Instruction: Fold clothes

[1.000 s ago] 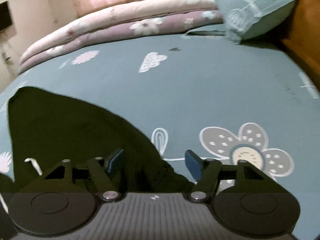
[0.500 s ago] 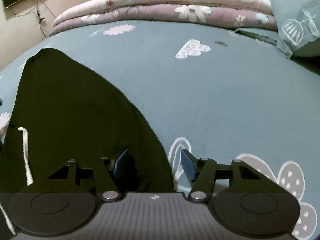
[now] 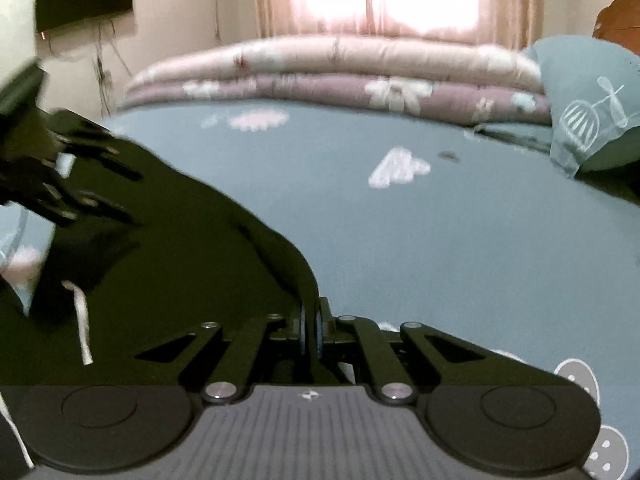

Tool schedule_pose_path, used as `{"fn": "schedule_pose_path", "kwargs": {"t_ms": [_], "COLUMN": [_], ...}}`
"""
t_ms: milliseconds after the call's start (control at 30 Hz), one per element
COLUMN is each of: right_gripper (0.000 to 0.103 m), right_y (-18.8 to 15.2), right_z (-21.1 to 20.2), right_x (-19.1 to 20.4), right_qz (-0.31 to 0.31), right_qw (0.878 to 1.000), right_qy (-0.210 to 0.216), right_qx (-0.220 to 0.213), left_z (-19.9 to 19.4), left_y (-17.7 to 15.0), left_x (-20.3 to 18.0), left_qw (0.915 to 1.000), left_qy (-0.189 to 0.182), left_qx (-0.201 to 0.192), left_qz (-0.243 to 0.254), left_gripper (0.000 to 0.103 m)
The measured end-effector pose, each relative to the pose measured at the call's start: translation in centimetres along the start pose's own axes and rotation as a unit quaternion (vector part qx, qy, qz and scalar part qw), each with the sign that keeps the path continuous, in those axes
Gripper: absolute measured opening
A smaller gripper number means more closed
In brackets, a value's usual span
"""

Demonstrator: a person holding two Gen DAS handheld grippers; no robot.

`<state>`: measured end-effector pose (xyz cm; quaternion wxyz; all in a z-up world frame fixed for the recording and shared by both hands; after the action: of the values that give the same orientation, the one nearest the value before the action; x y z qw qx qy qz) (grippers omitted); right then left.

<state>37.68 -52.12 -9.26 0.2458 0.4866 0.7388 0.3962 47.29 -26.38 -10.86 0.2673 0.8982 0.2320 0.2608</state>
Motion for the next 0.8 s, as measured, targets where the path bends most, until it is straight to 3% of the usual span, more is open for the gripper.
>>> {"fn": "schedule_pose_path", "kwargs": {"t_ms": [100,167,267,333,467,700,800], "right_gripper": [0.006,0.006,0.006,0.006,0.006,0.006,0.006], "right_y": [0.3,0.5,0.7,0.8,1.0,0.9,0.9], "right_z": [-1.3,-2.1,-3.3,-4.1,-5.7,-7.5,-7.7], "right_x": [0.7,1.5,2.8,3.7,5.5,8.0,7.9], "right_qz": [-0.013,-0.027,-0.05,-0.065,-0.096,-0.135,-0.131], "right_qw": [1.0,0.999,0.998,0.997,0.994,0.989,0.989], "right_qy": [0.007,0.011,0.017,0.022,0.03,0.048,0.048], "right_qx": [-0.02,-0.028,-0.036,-0.041,-0.051,-0.047,-0.048], "left_z": [1.5,2.3,2.7,2.6,2.0,1.3,1.4], "left_y": [1.1,1.5,1.7,1.8,1.3,-0.2,-0.9], "left_x": [0.1,0.2,-0.4,-0.2,0.4,0.2,-0.3], "left_qw": [0.9993,0.9987,0.9919,0.9892,0.9891,0.9804,0.9757], "left_qy": [0.023,0.009,0.025,0.03,0.0,-0.024,-0.034], "left_qx": [0.001,0.007,-0.003,-0.005,-0.003,0.015,0.037], "left_qz": [0.03,0.05,0.124,0.143,0.147,0.195,0.213], "left_gripper": [0.049,0.052,0.053,0.054,0.054,0.055,0.048]}}
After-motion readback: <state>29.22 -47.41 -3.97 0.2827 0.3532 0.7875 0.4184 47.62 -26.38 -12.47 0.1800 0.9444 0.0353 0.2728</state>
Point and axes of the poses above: each gripper's, at about its wrist camera, not at the fingertips, and z roughly the way its jaws point, x to its left, y to its top, the point moved 2 cm from there along z, roughly the way its jaws point, and after that the axes turned 3 degrees about -z, right-handed, at the moved point
